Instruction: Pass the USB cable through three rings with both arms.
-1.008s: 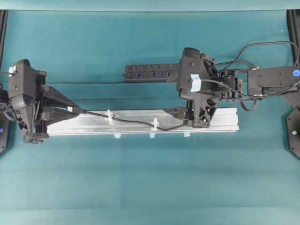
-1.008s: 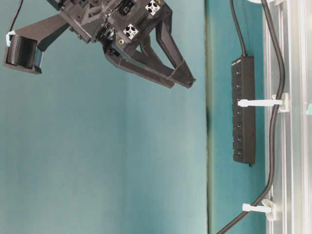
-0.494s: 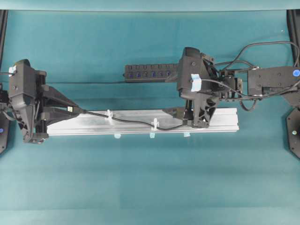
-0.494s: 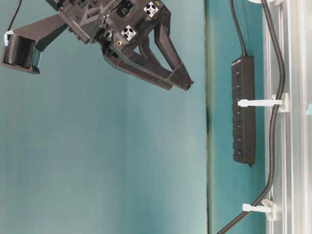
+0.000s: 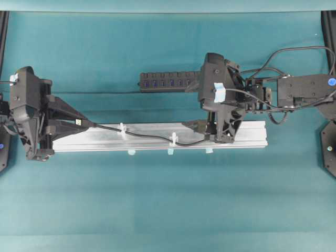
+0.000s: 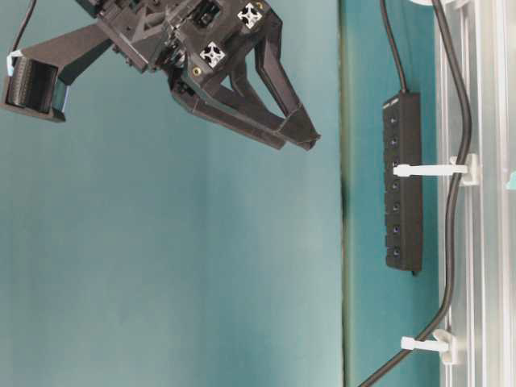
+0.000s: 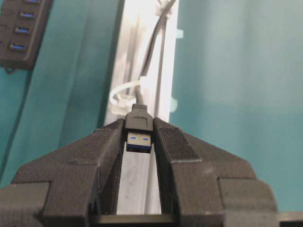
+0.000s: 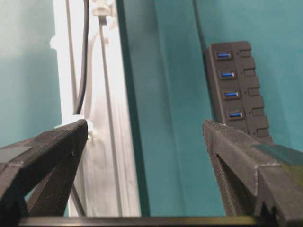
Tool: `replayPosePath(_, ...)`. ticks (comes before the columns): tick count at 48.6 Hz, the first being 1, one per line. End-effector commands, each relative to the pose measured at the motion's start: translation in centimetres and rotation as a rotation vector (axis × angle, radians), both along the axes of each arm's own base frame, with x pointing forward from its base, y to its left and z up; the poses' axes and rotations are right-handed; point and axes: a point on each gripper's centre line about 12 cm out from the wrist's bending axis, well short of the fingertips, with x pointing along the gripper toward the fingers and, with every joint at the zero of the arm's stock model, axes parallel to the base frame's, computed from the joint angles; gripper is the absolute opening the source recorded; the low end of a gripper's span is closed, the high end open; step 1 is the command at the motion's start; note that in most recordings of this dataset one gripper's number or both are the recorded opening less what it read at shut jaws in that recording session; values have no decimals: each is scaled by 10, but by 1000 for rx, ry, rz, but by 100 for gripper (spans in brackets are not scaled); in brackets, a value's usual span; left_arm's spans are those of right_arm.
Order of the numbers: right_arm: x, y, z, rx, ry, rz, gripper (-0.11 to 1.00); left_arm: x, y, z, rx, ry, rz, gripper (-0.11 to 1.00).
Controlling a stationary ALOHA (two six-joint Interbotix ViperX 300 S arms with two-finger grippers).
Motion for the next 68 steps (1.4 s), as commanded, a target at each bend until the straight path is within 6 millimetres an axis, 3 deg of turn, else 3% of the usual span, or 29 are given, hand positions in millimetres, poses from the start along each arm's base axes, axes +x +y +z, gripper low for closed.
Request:
replayPosePath(1,1,0,10,6,-35,-6,70,4,0,8,2,-28,-2,24)
replayPosePath(68,2,0,11,29,-54,-25,69,4,0,8,1,-26,-1,24)
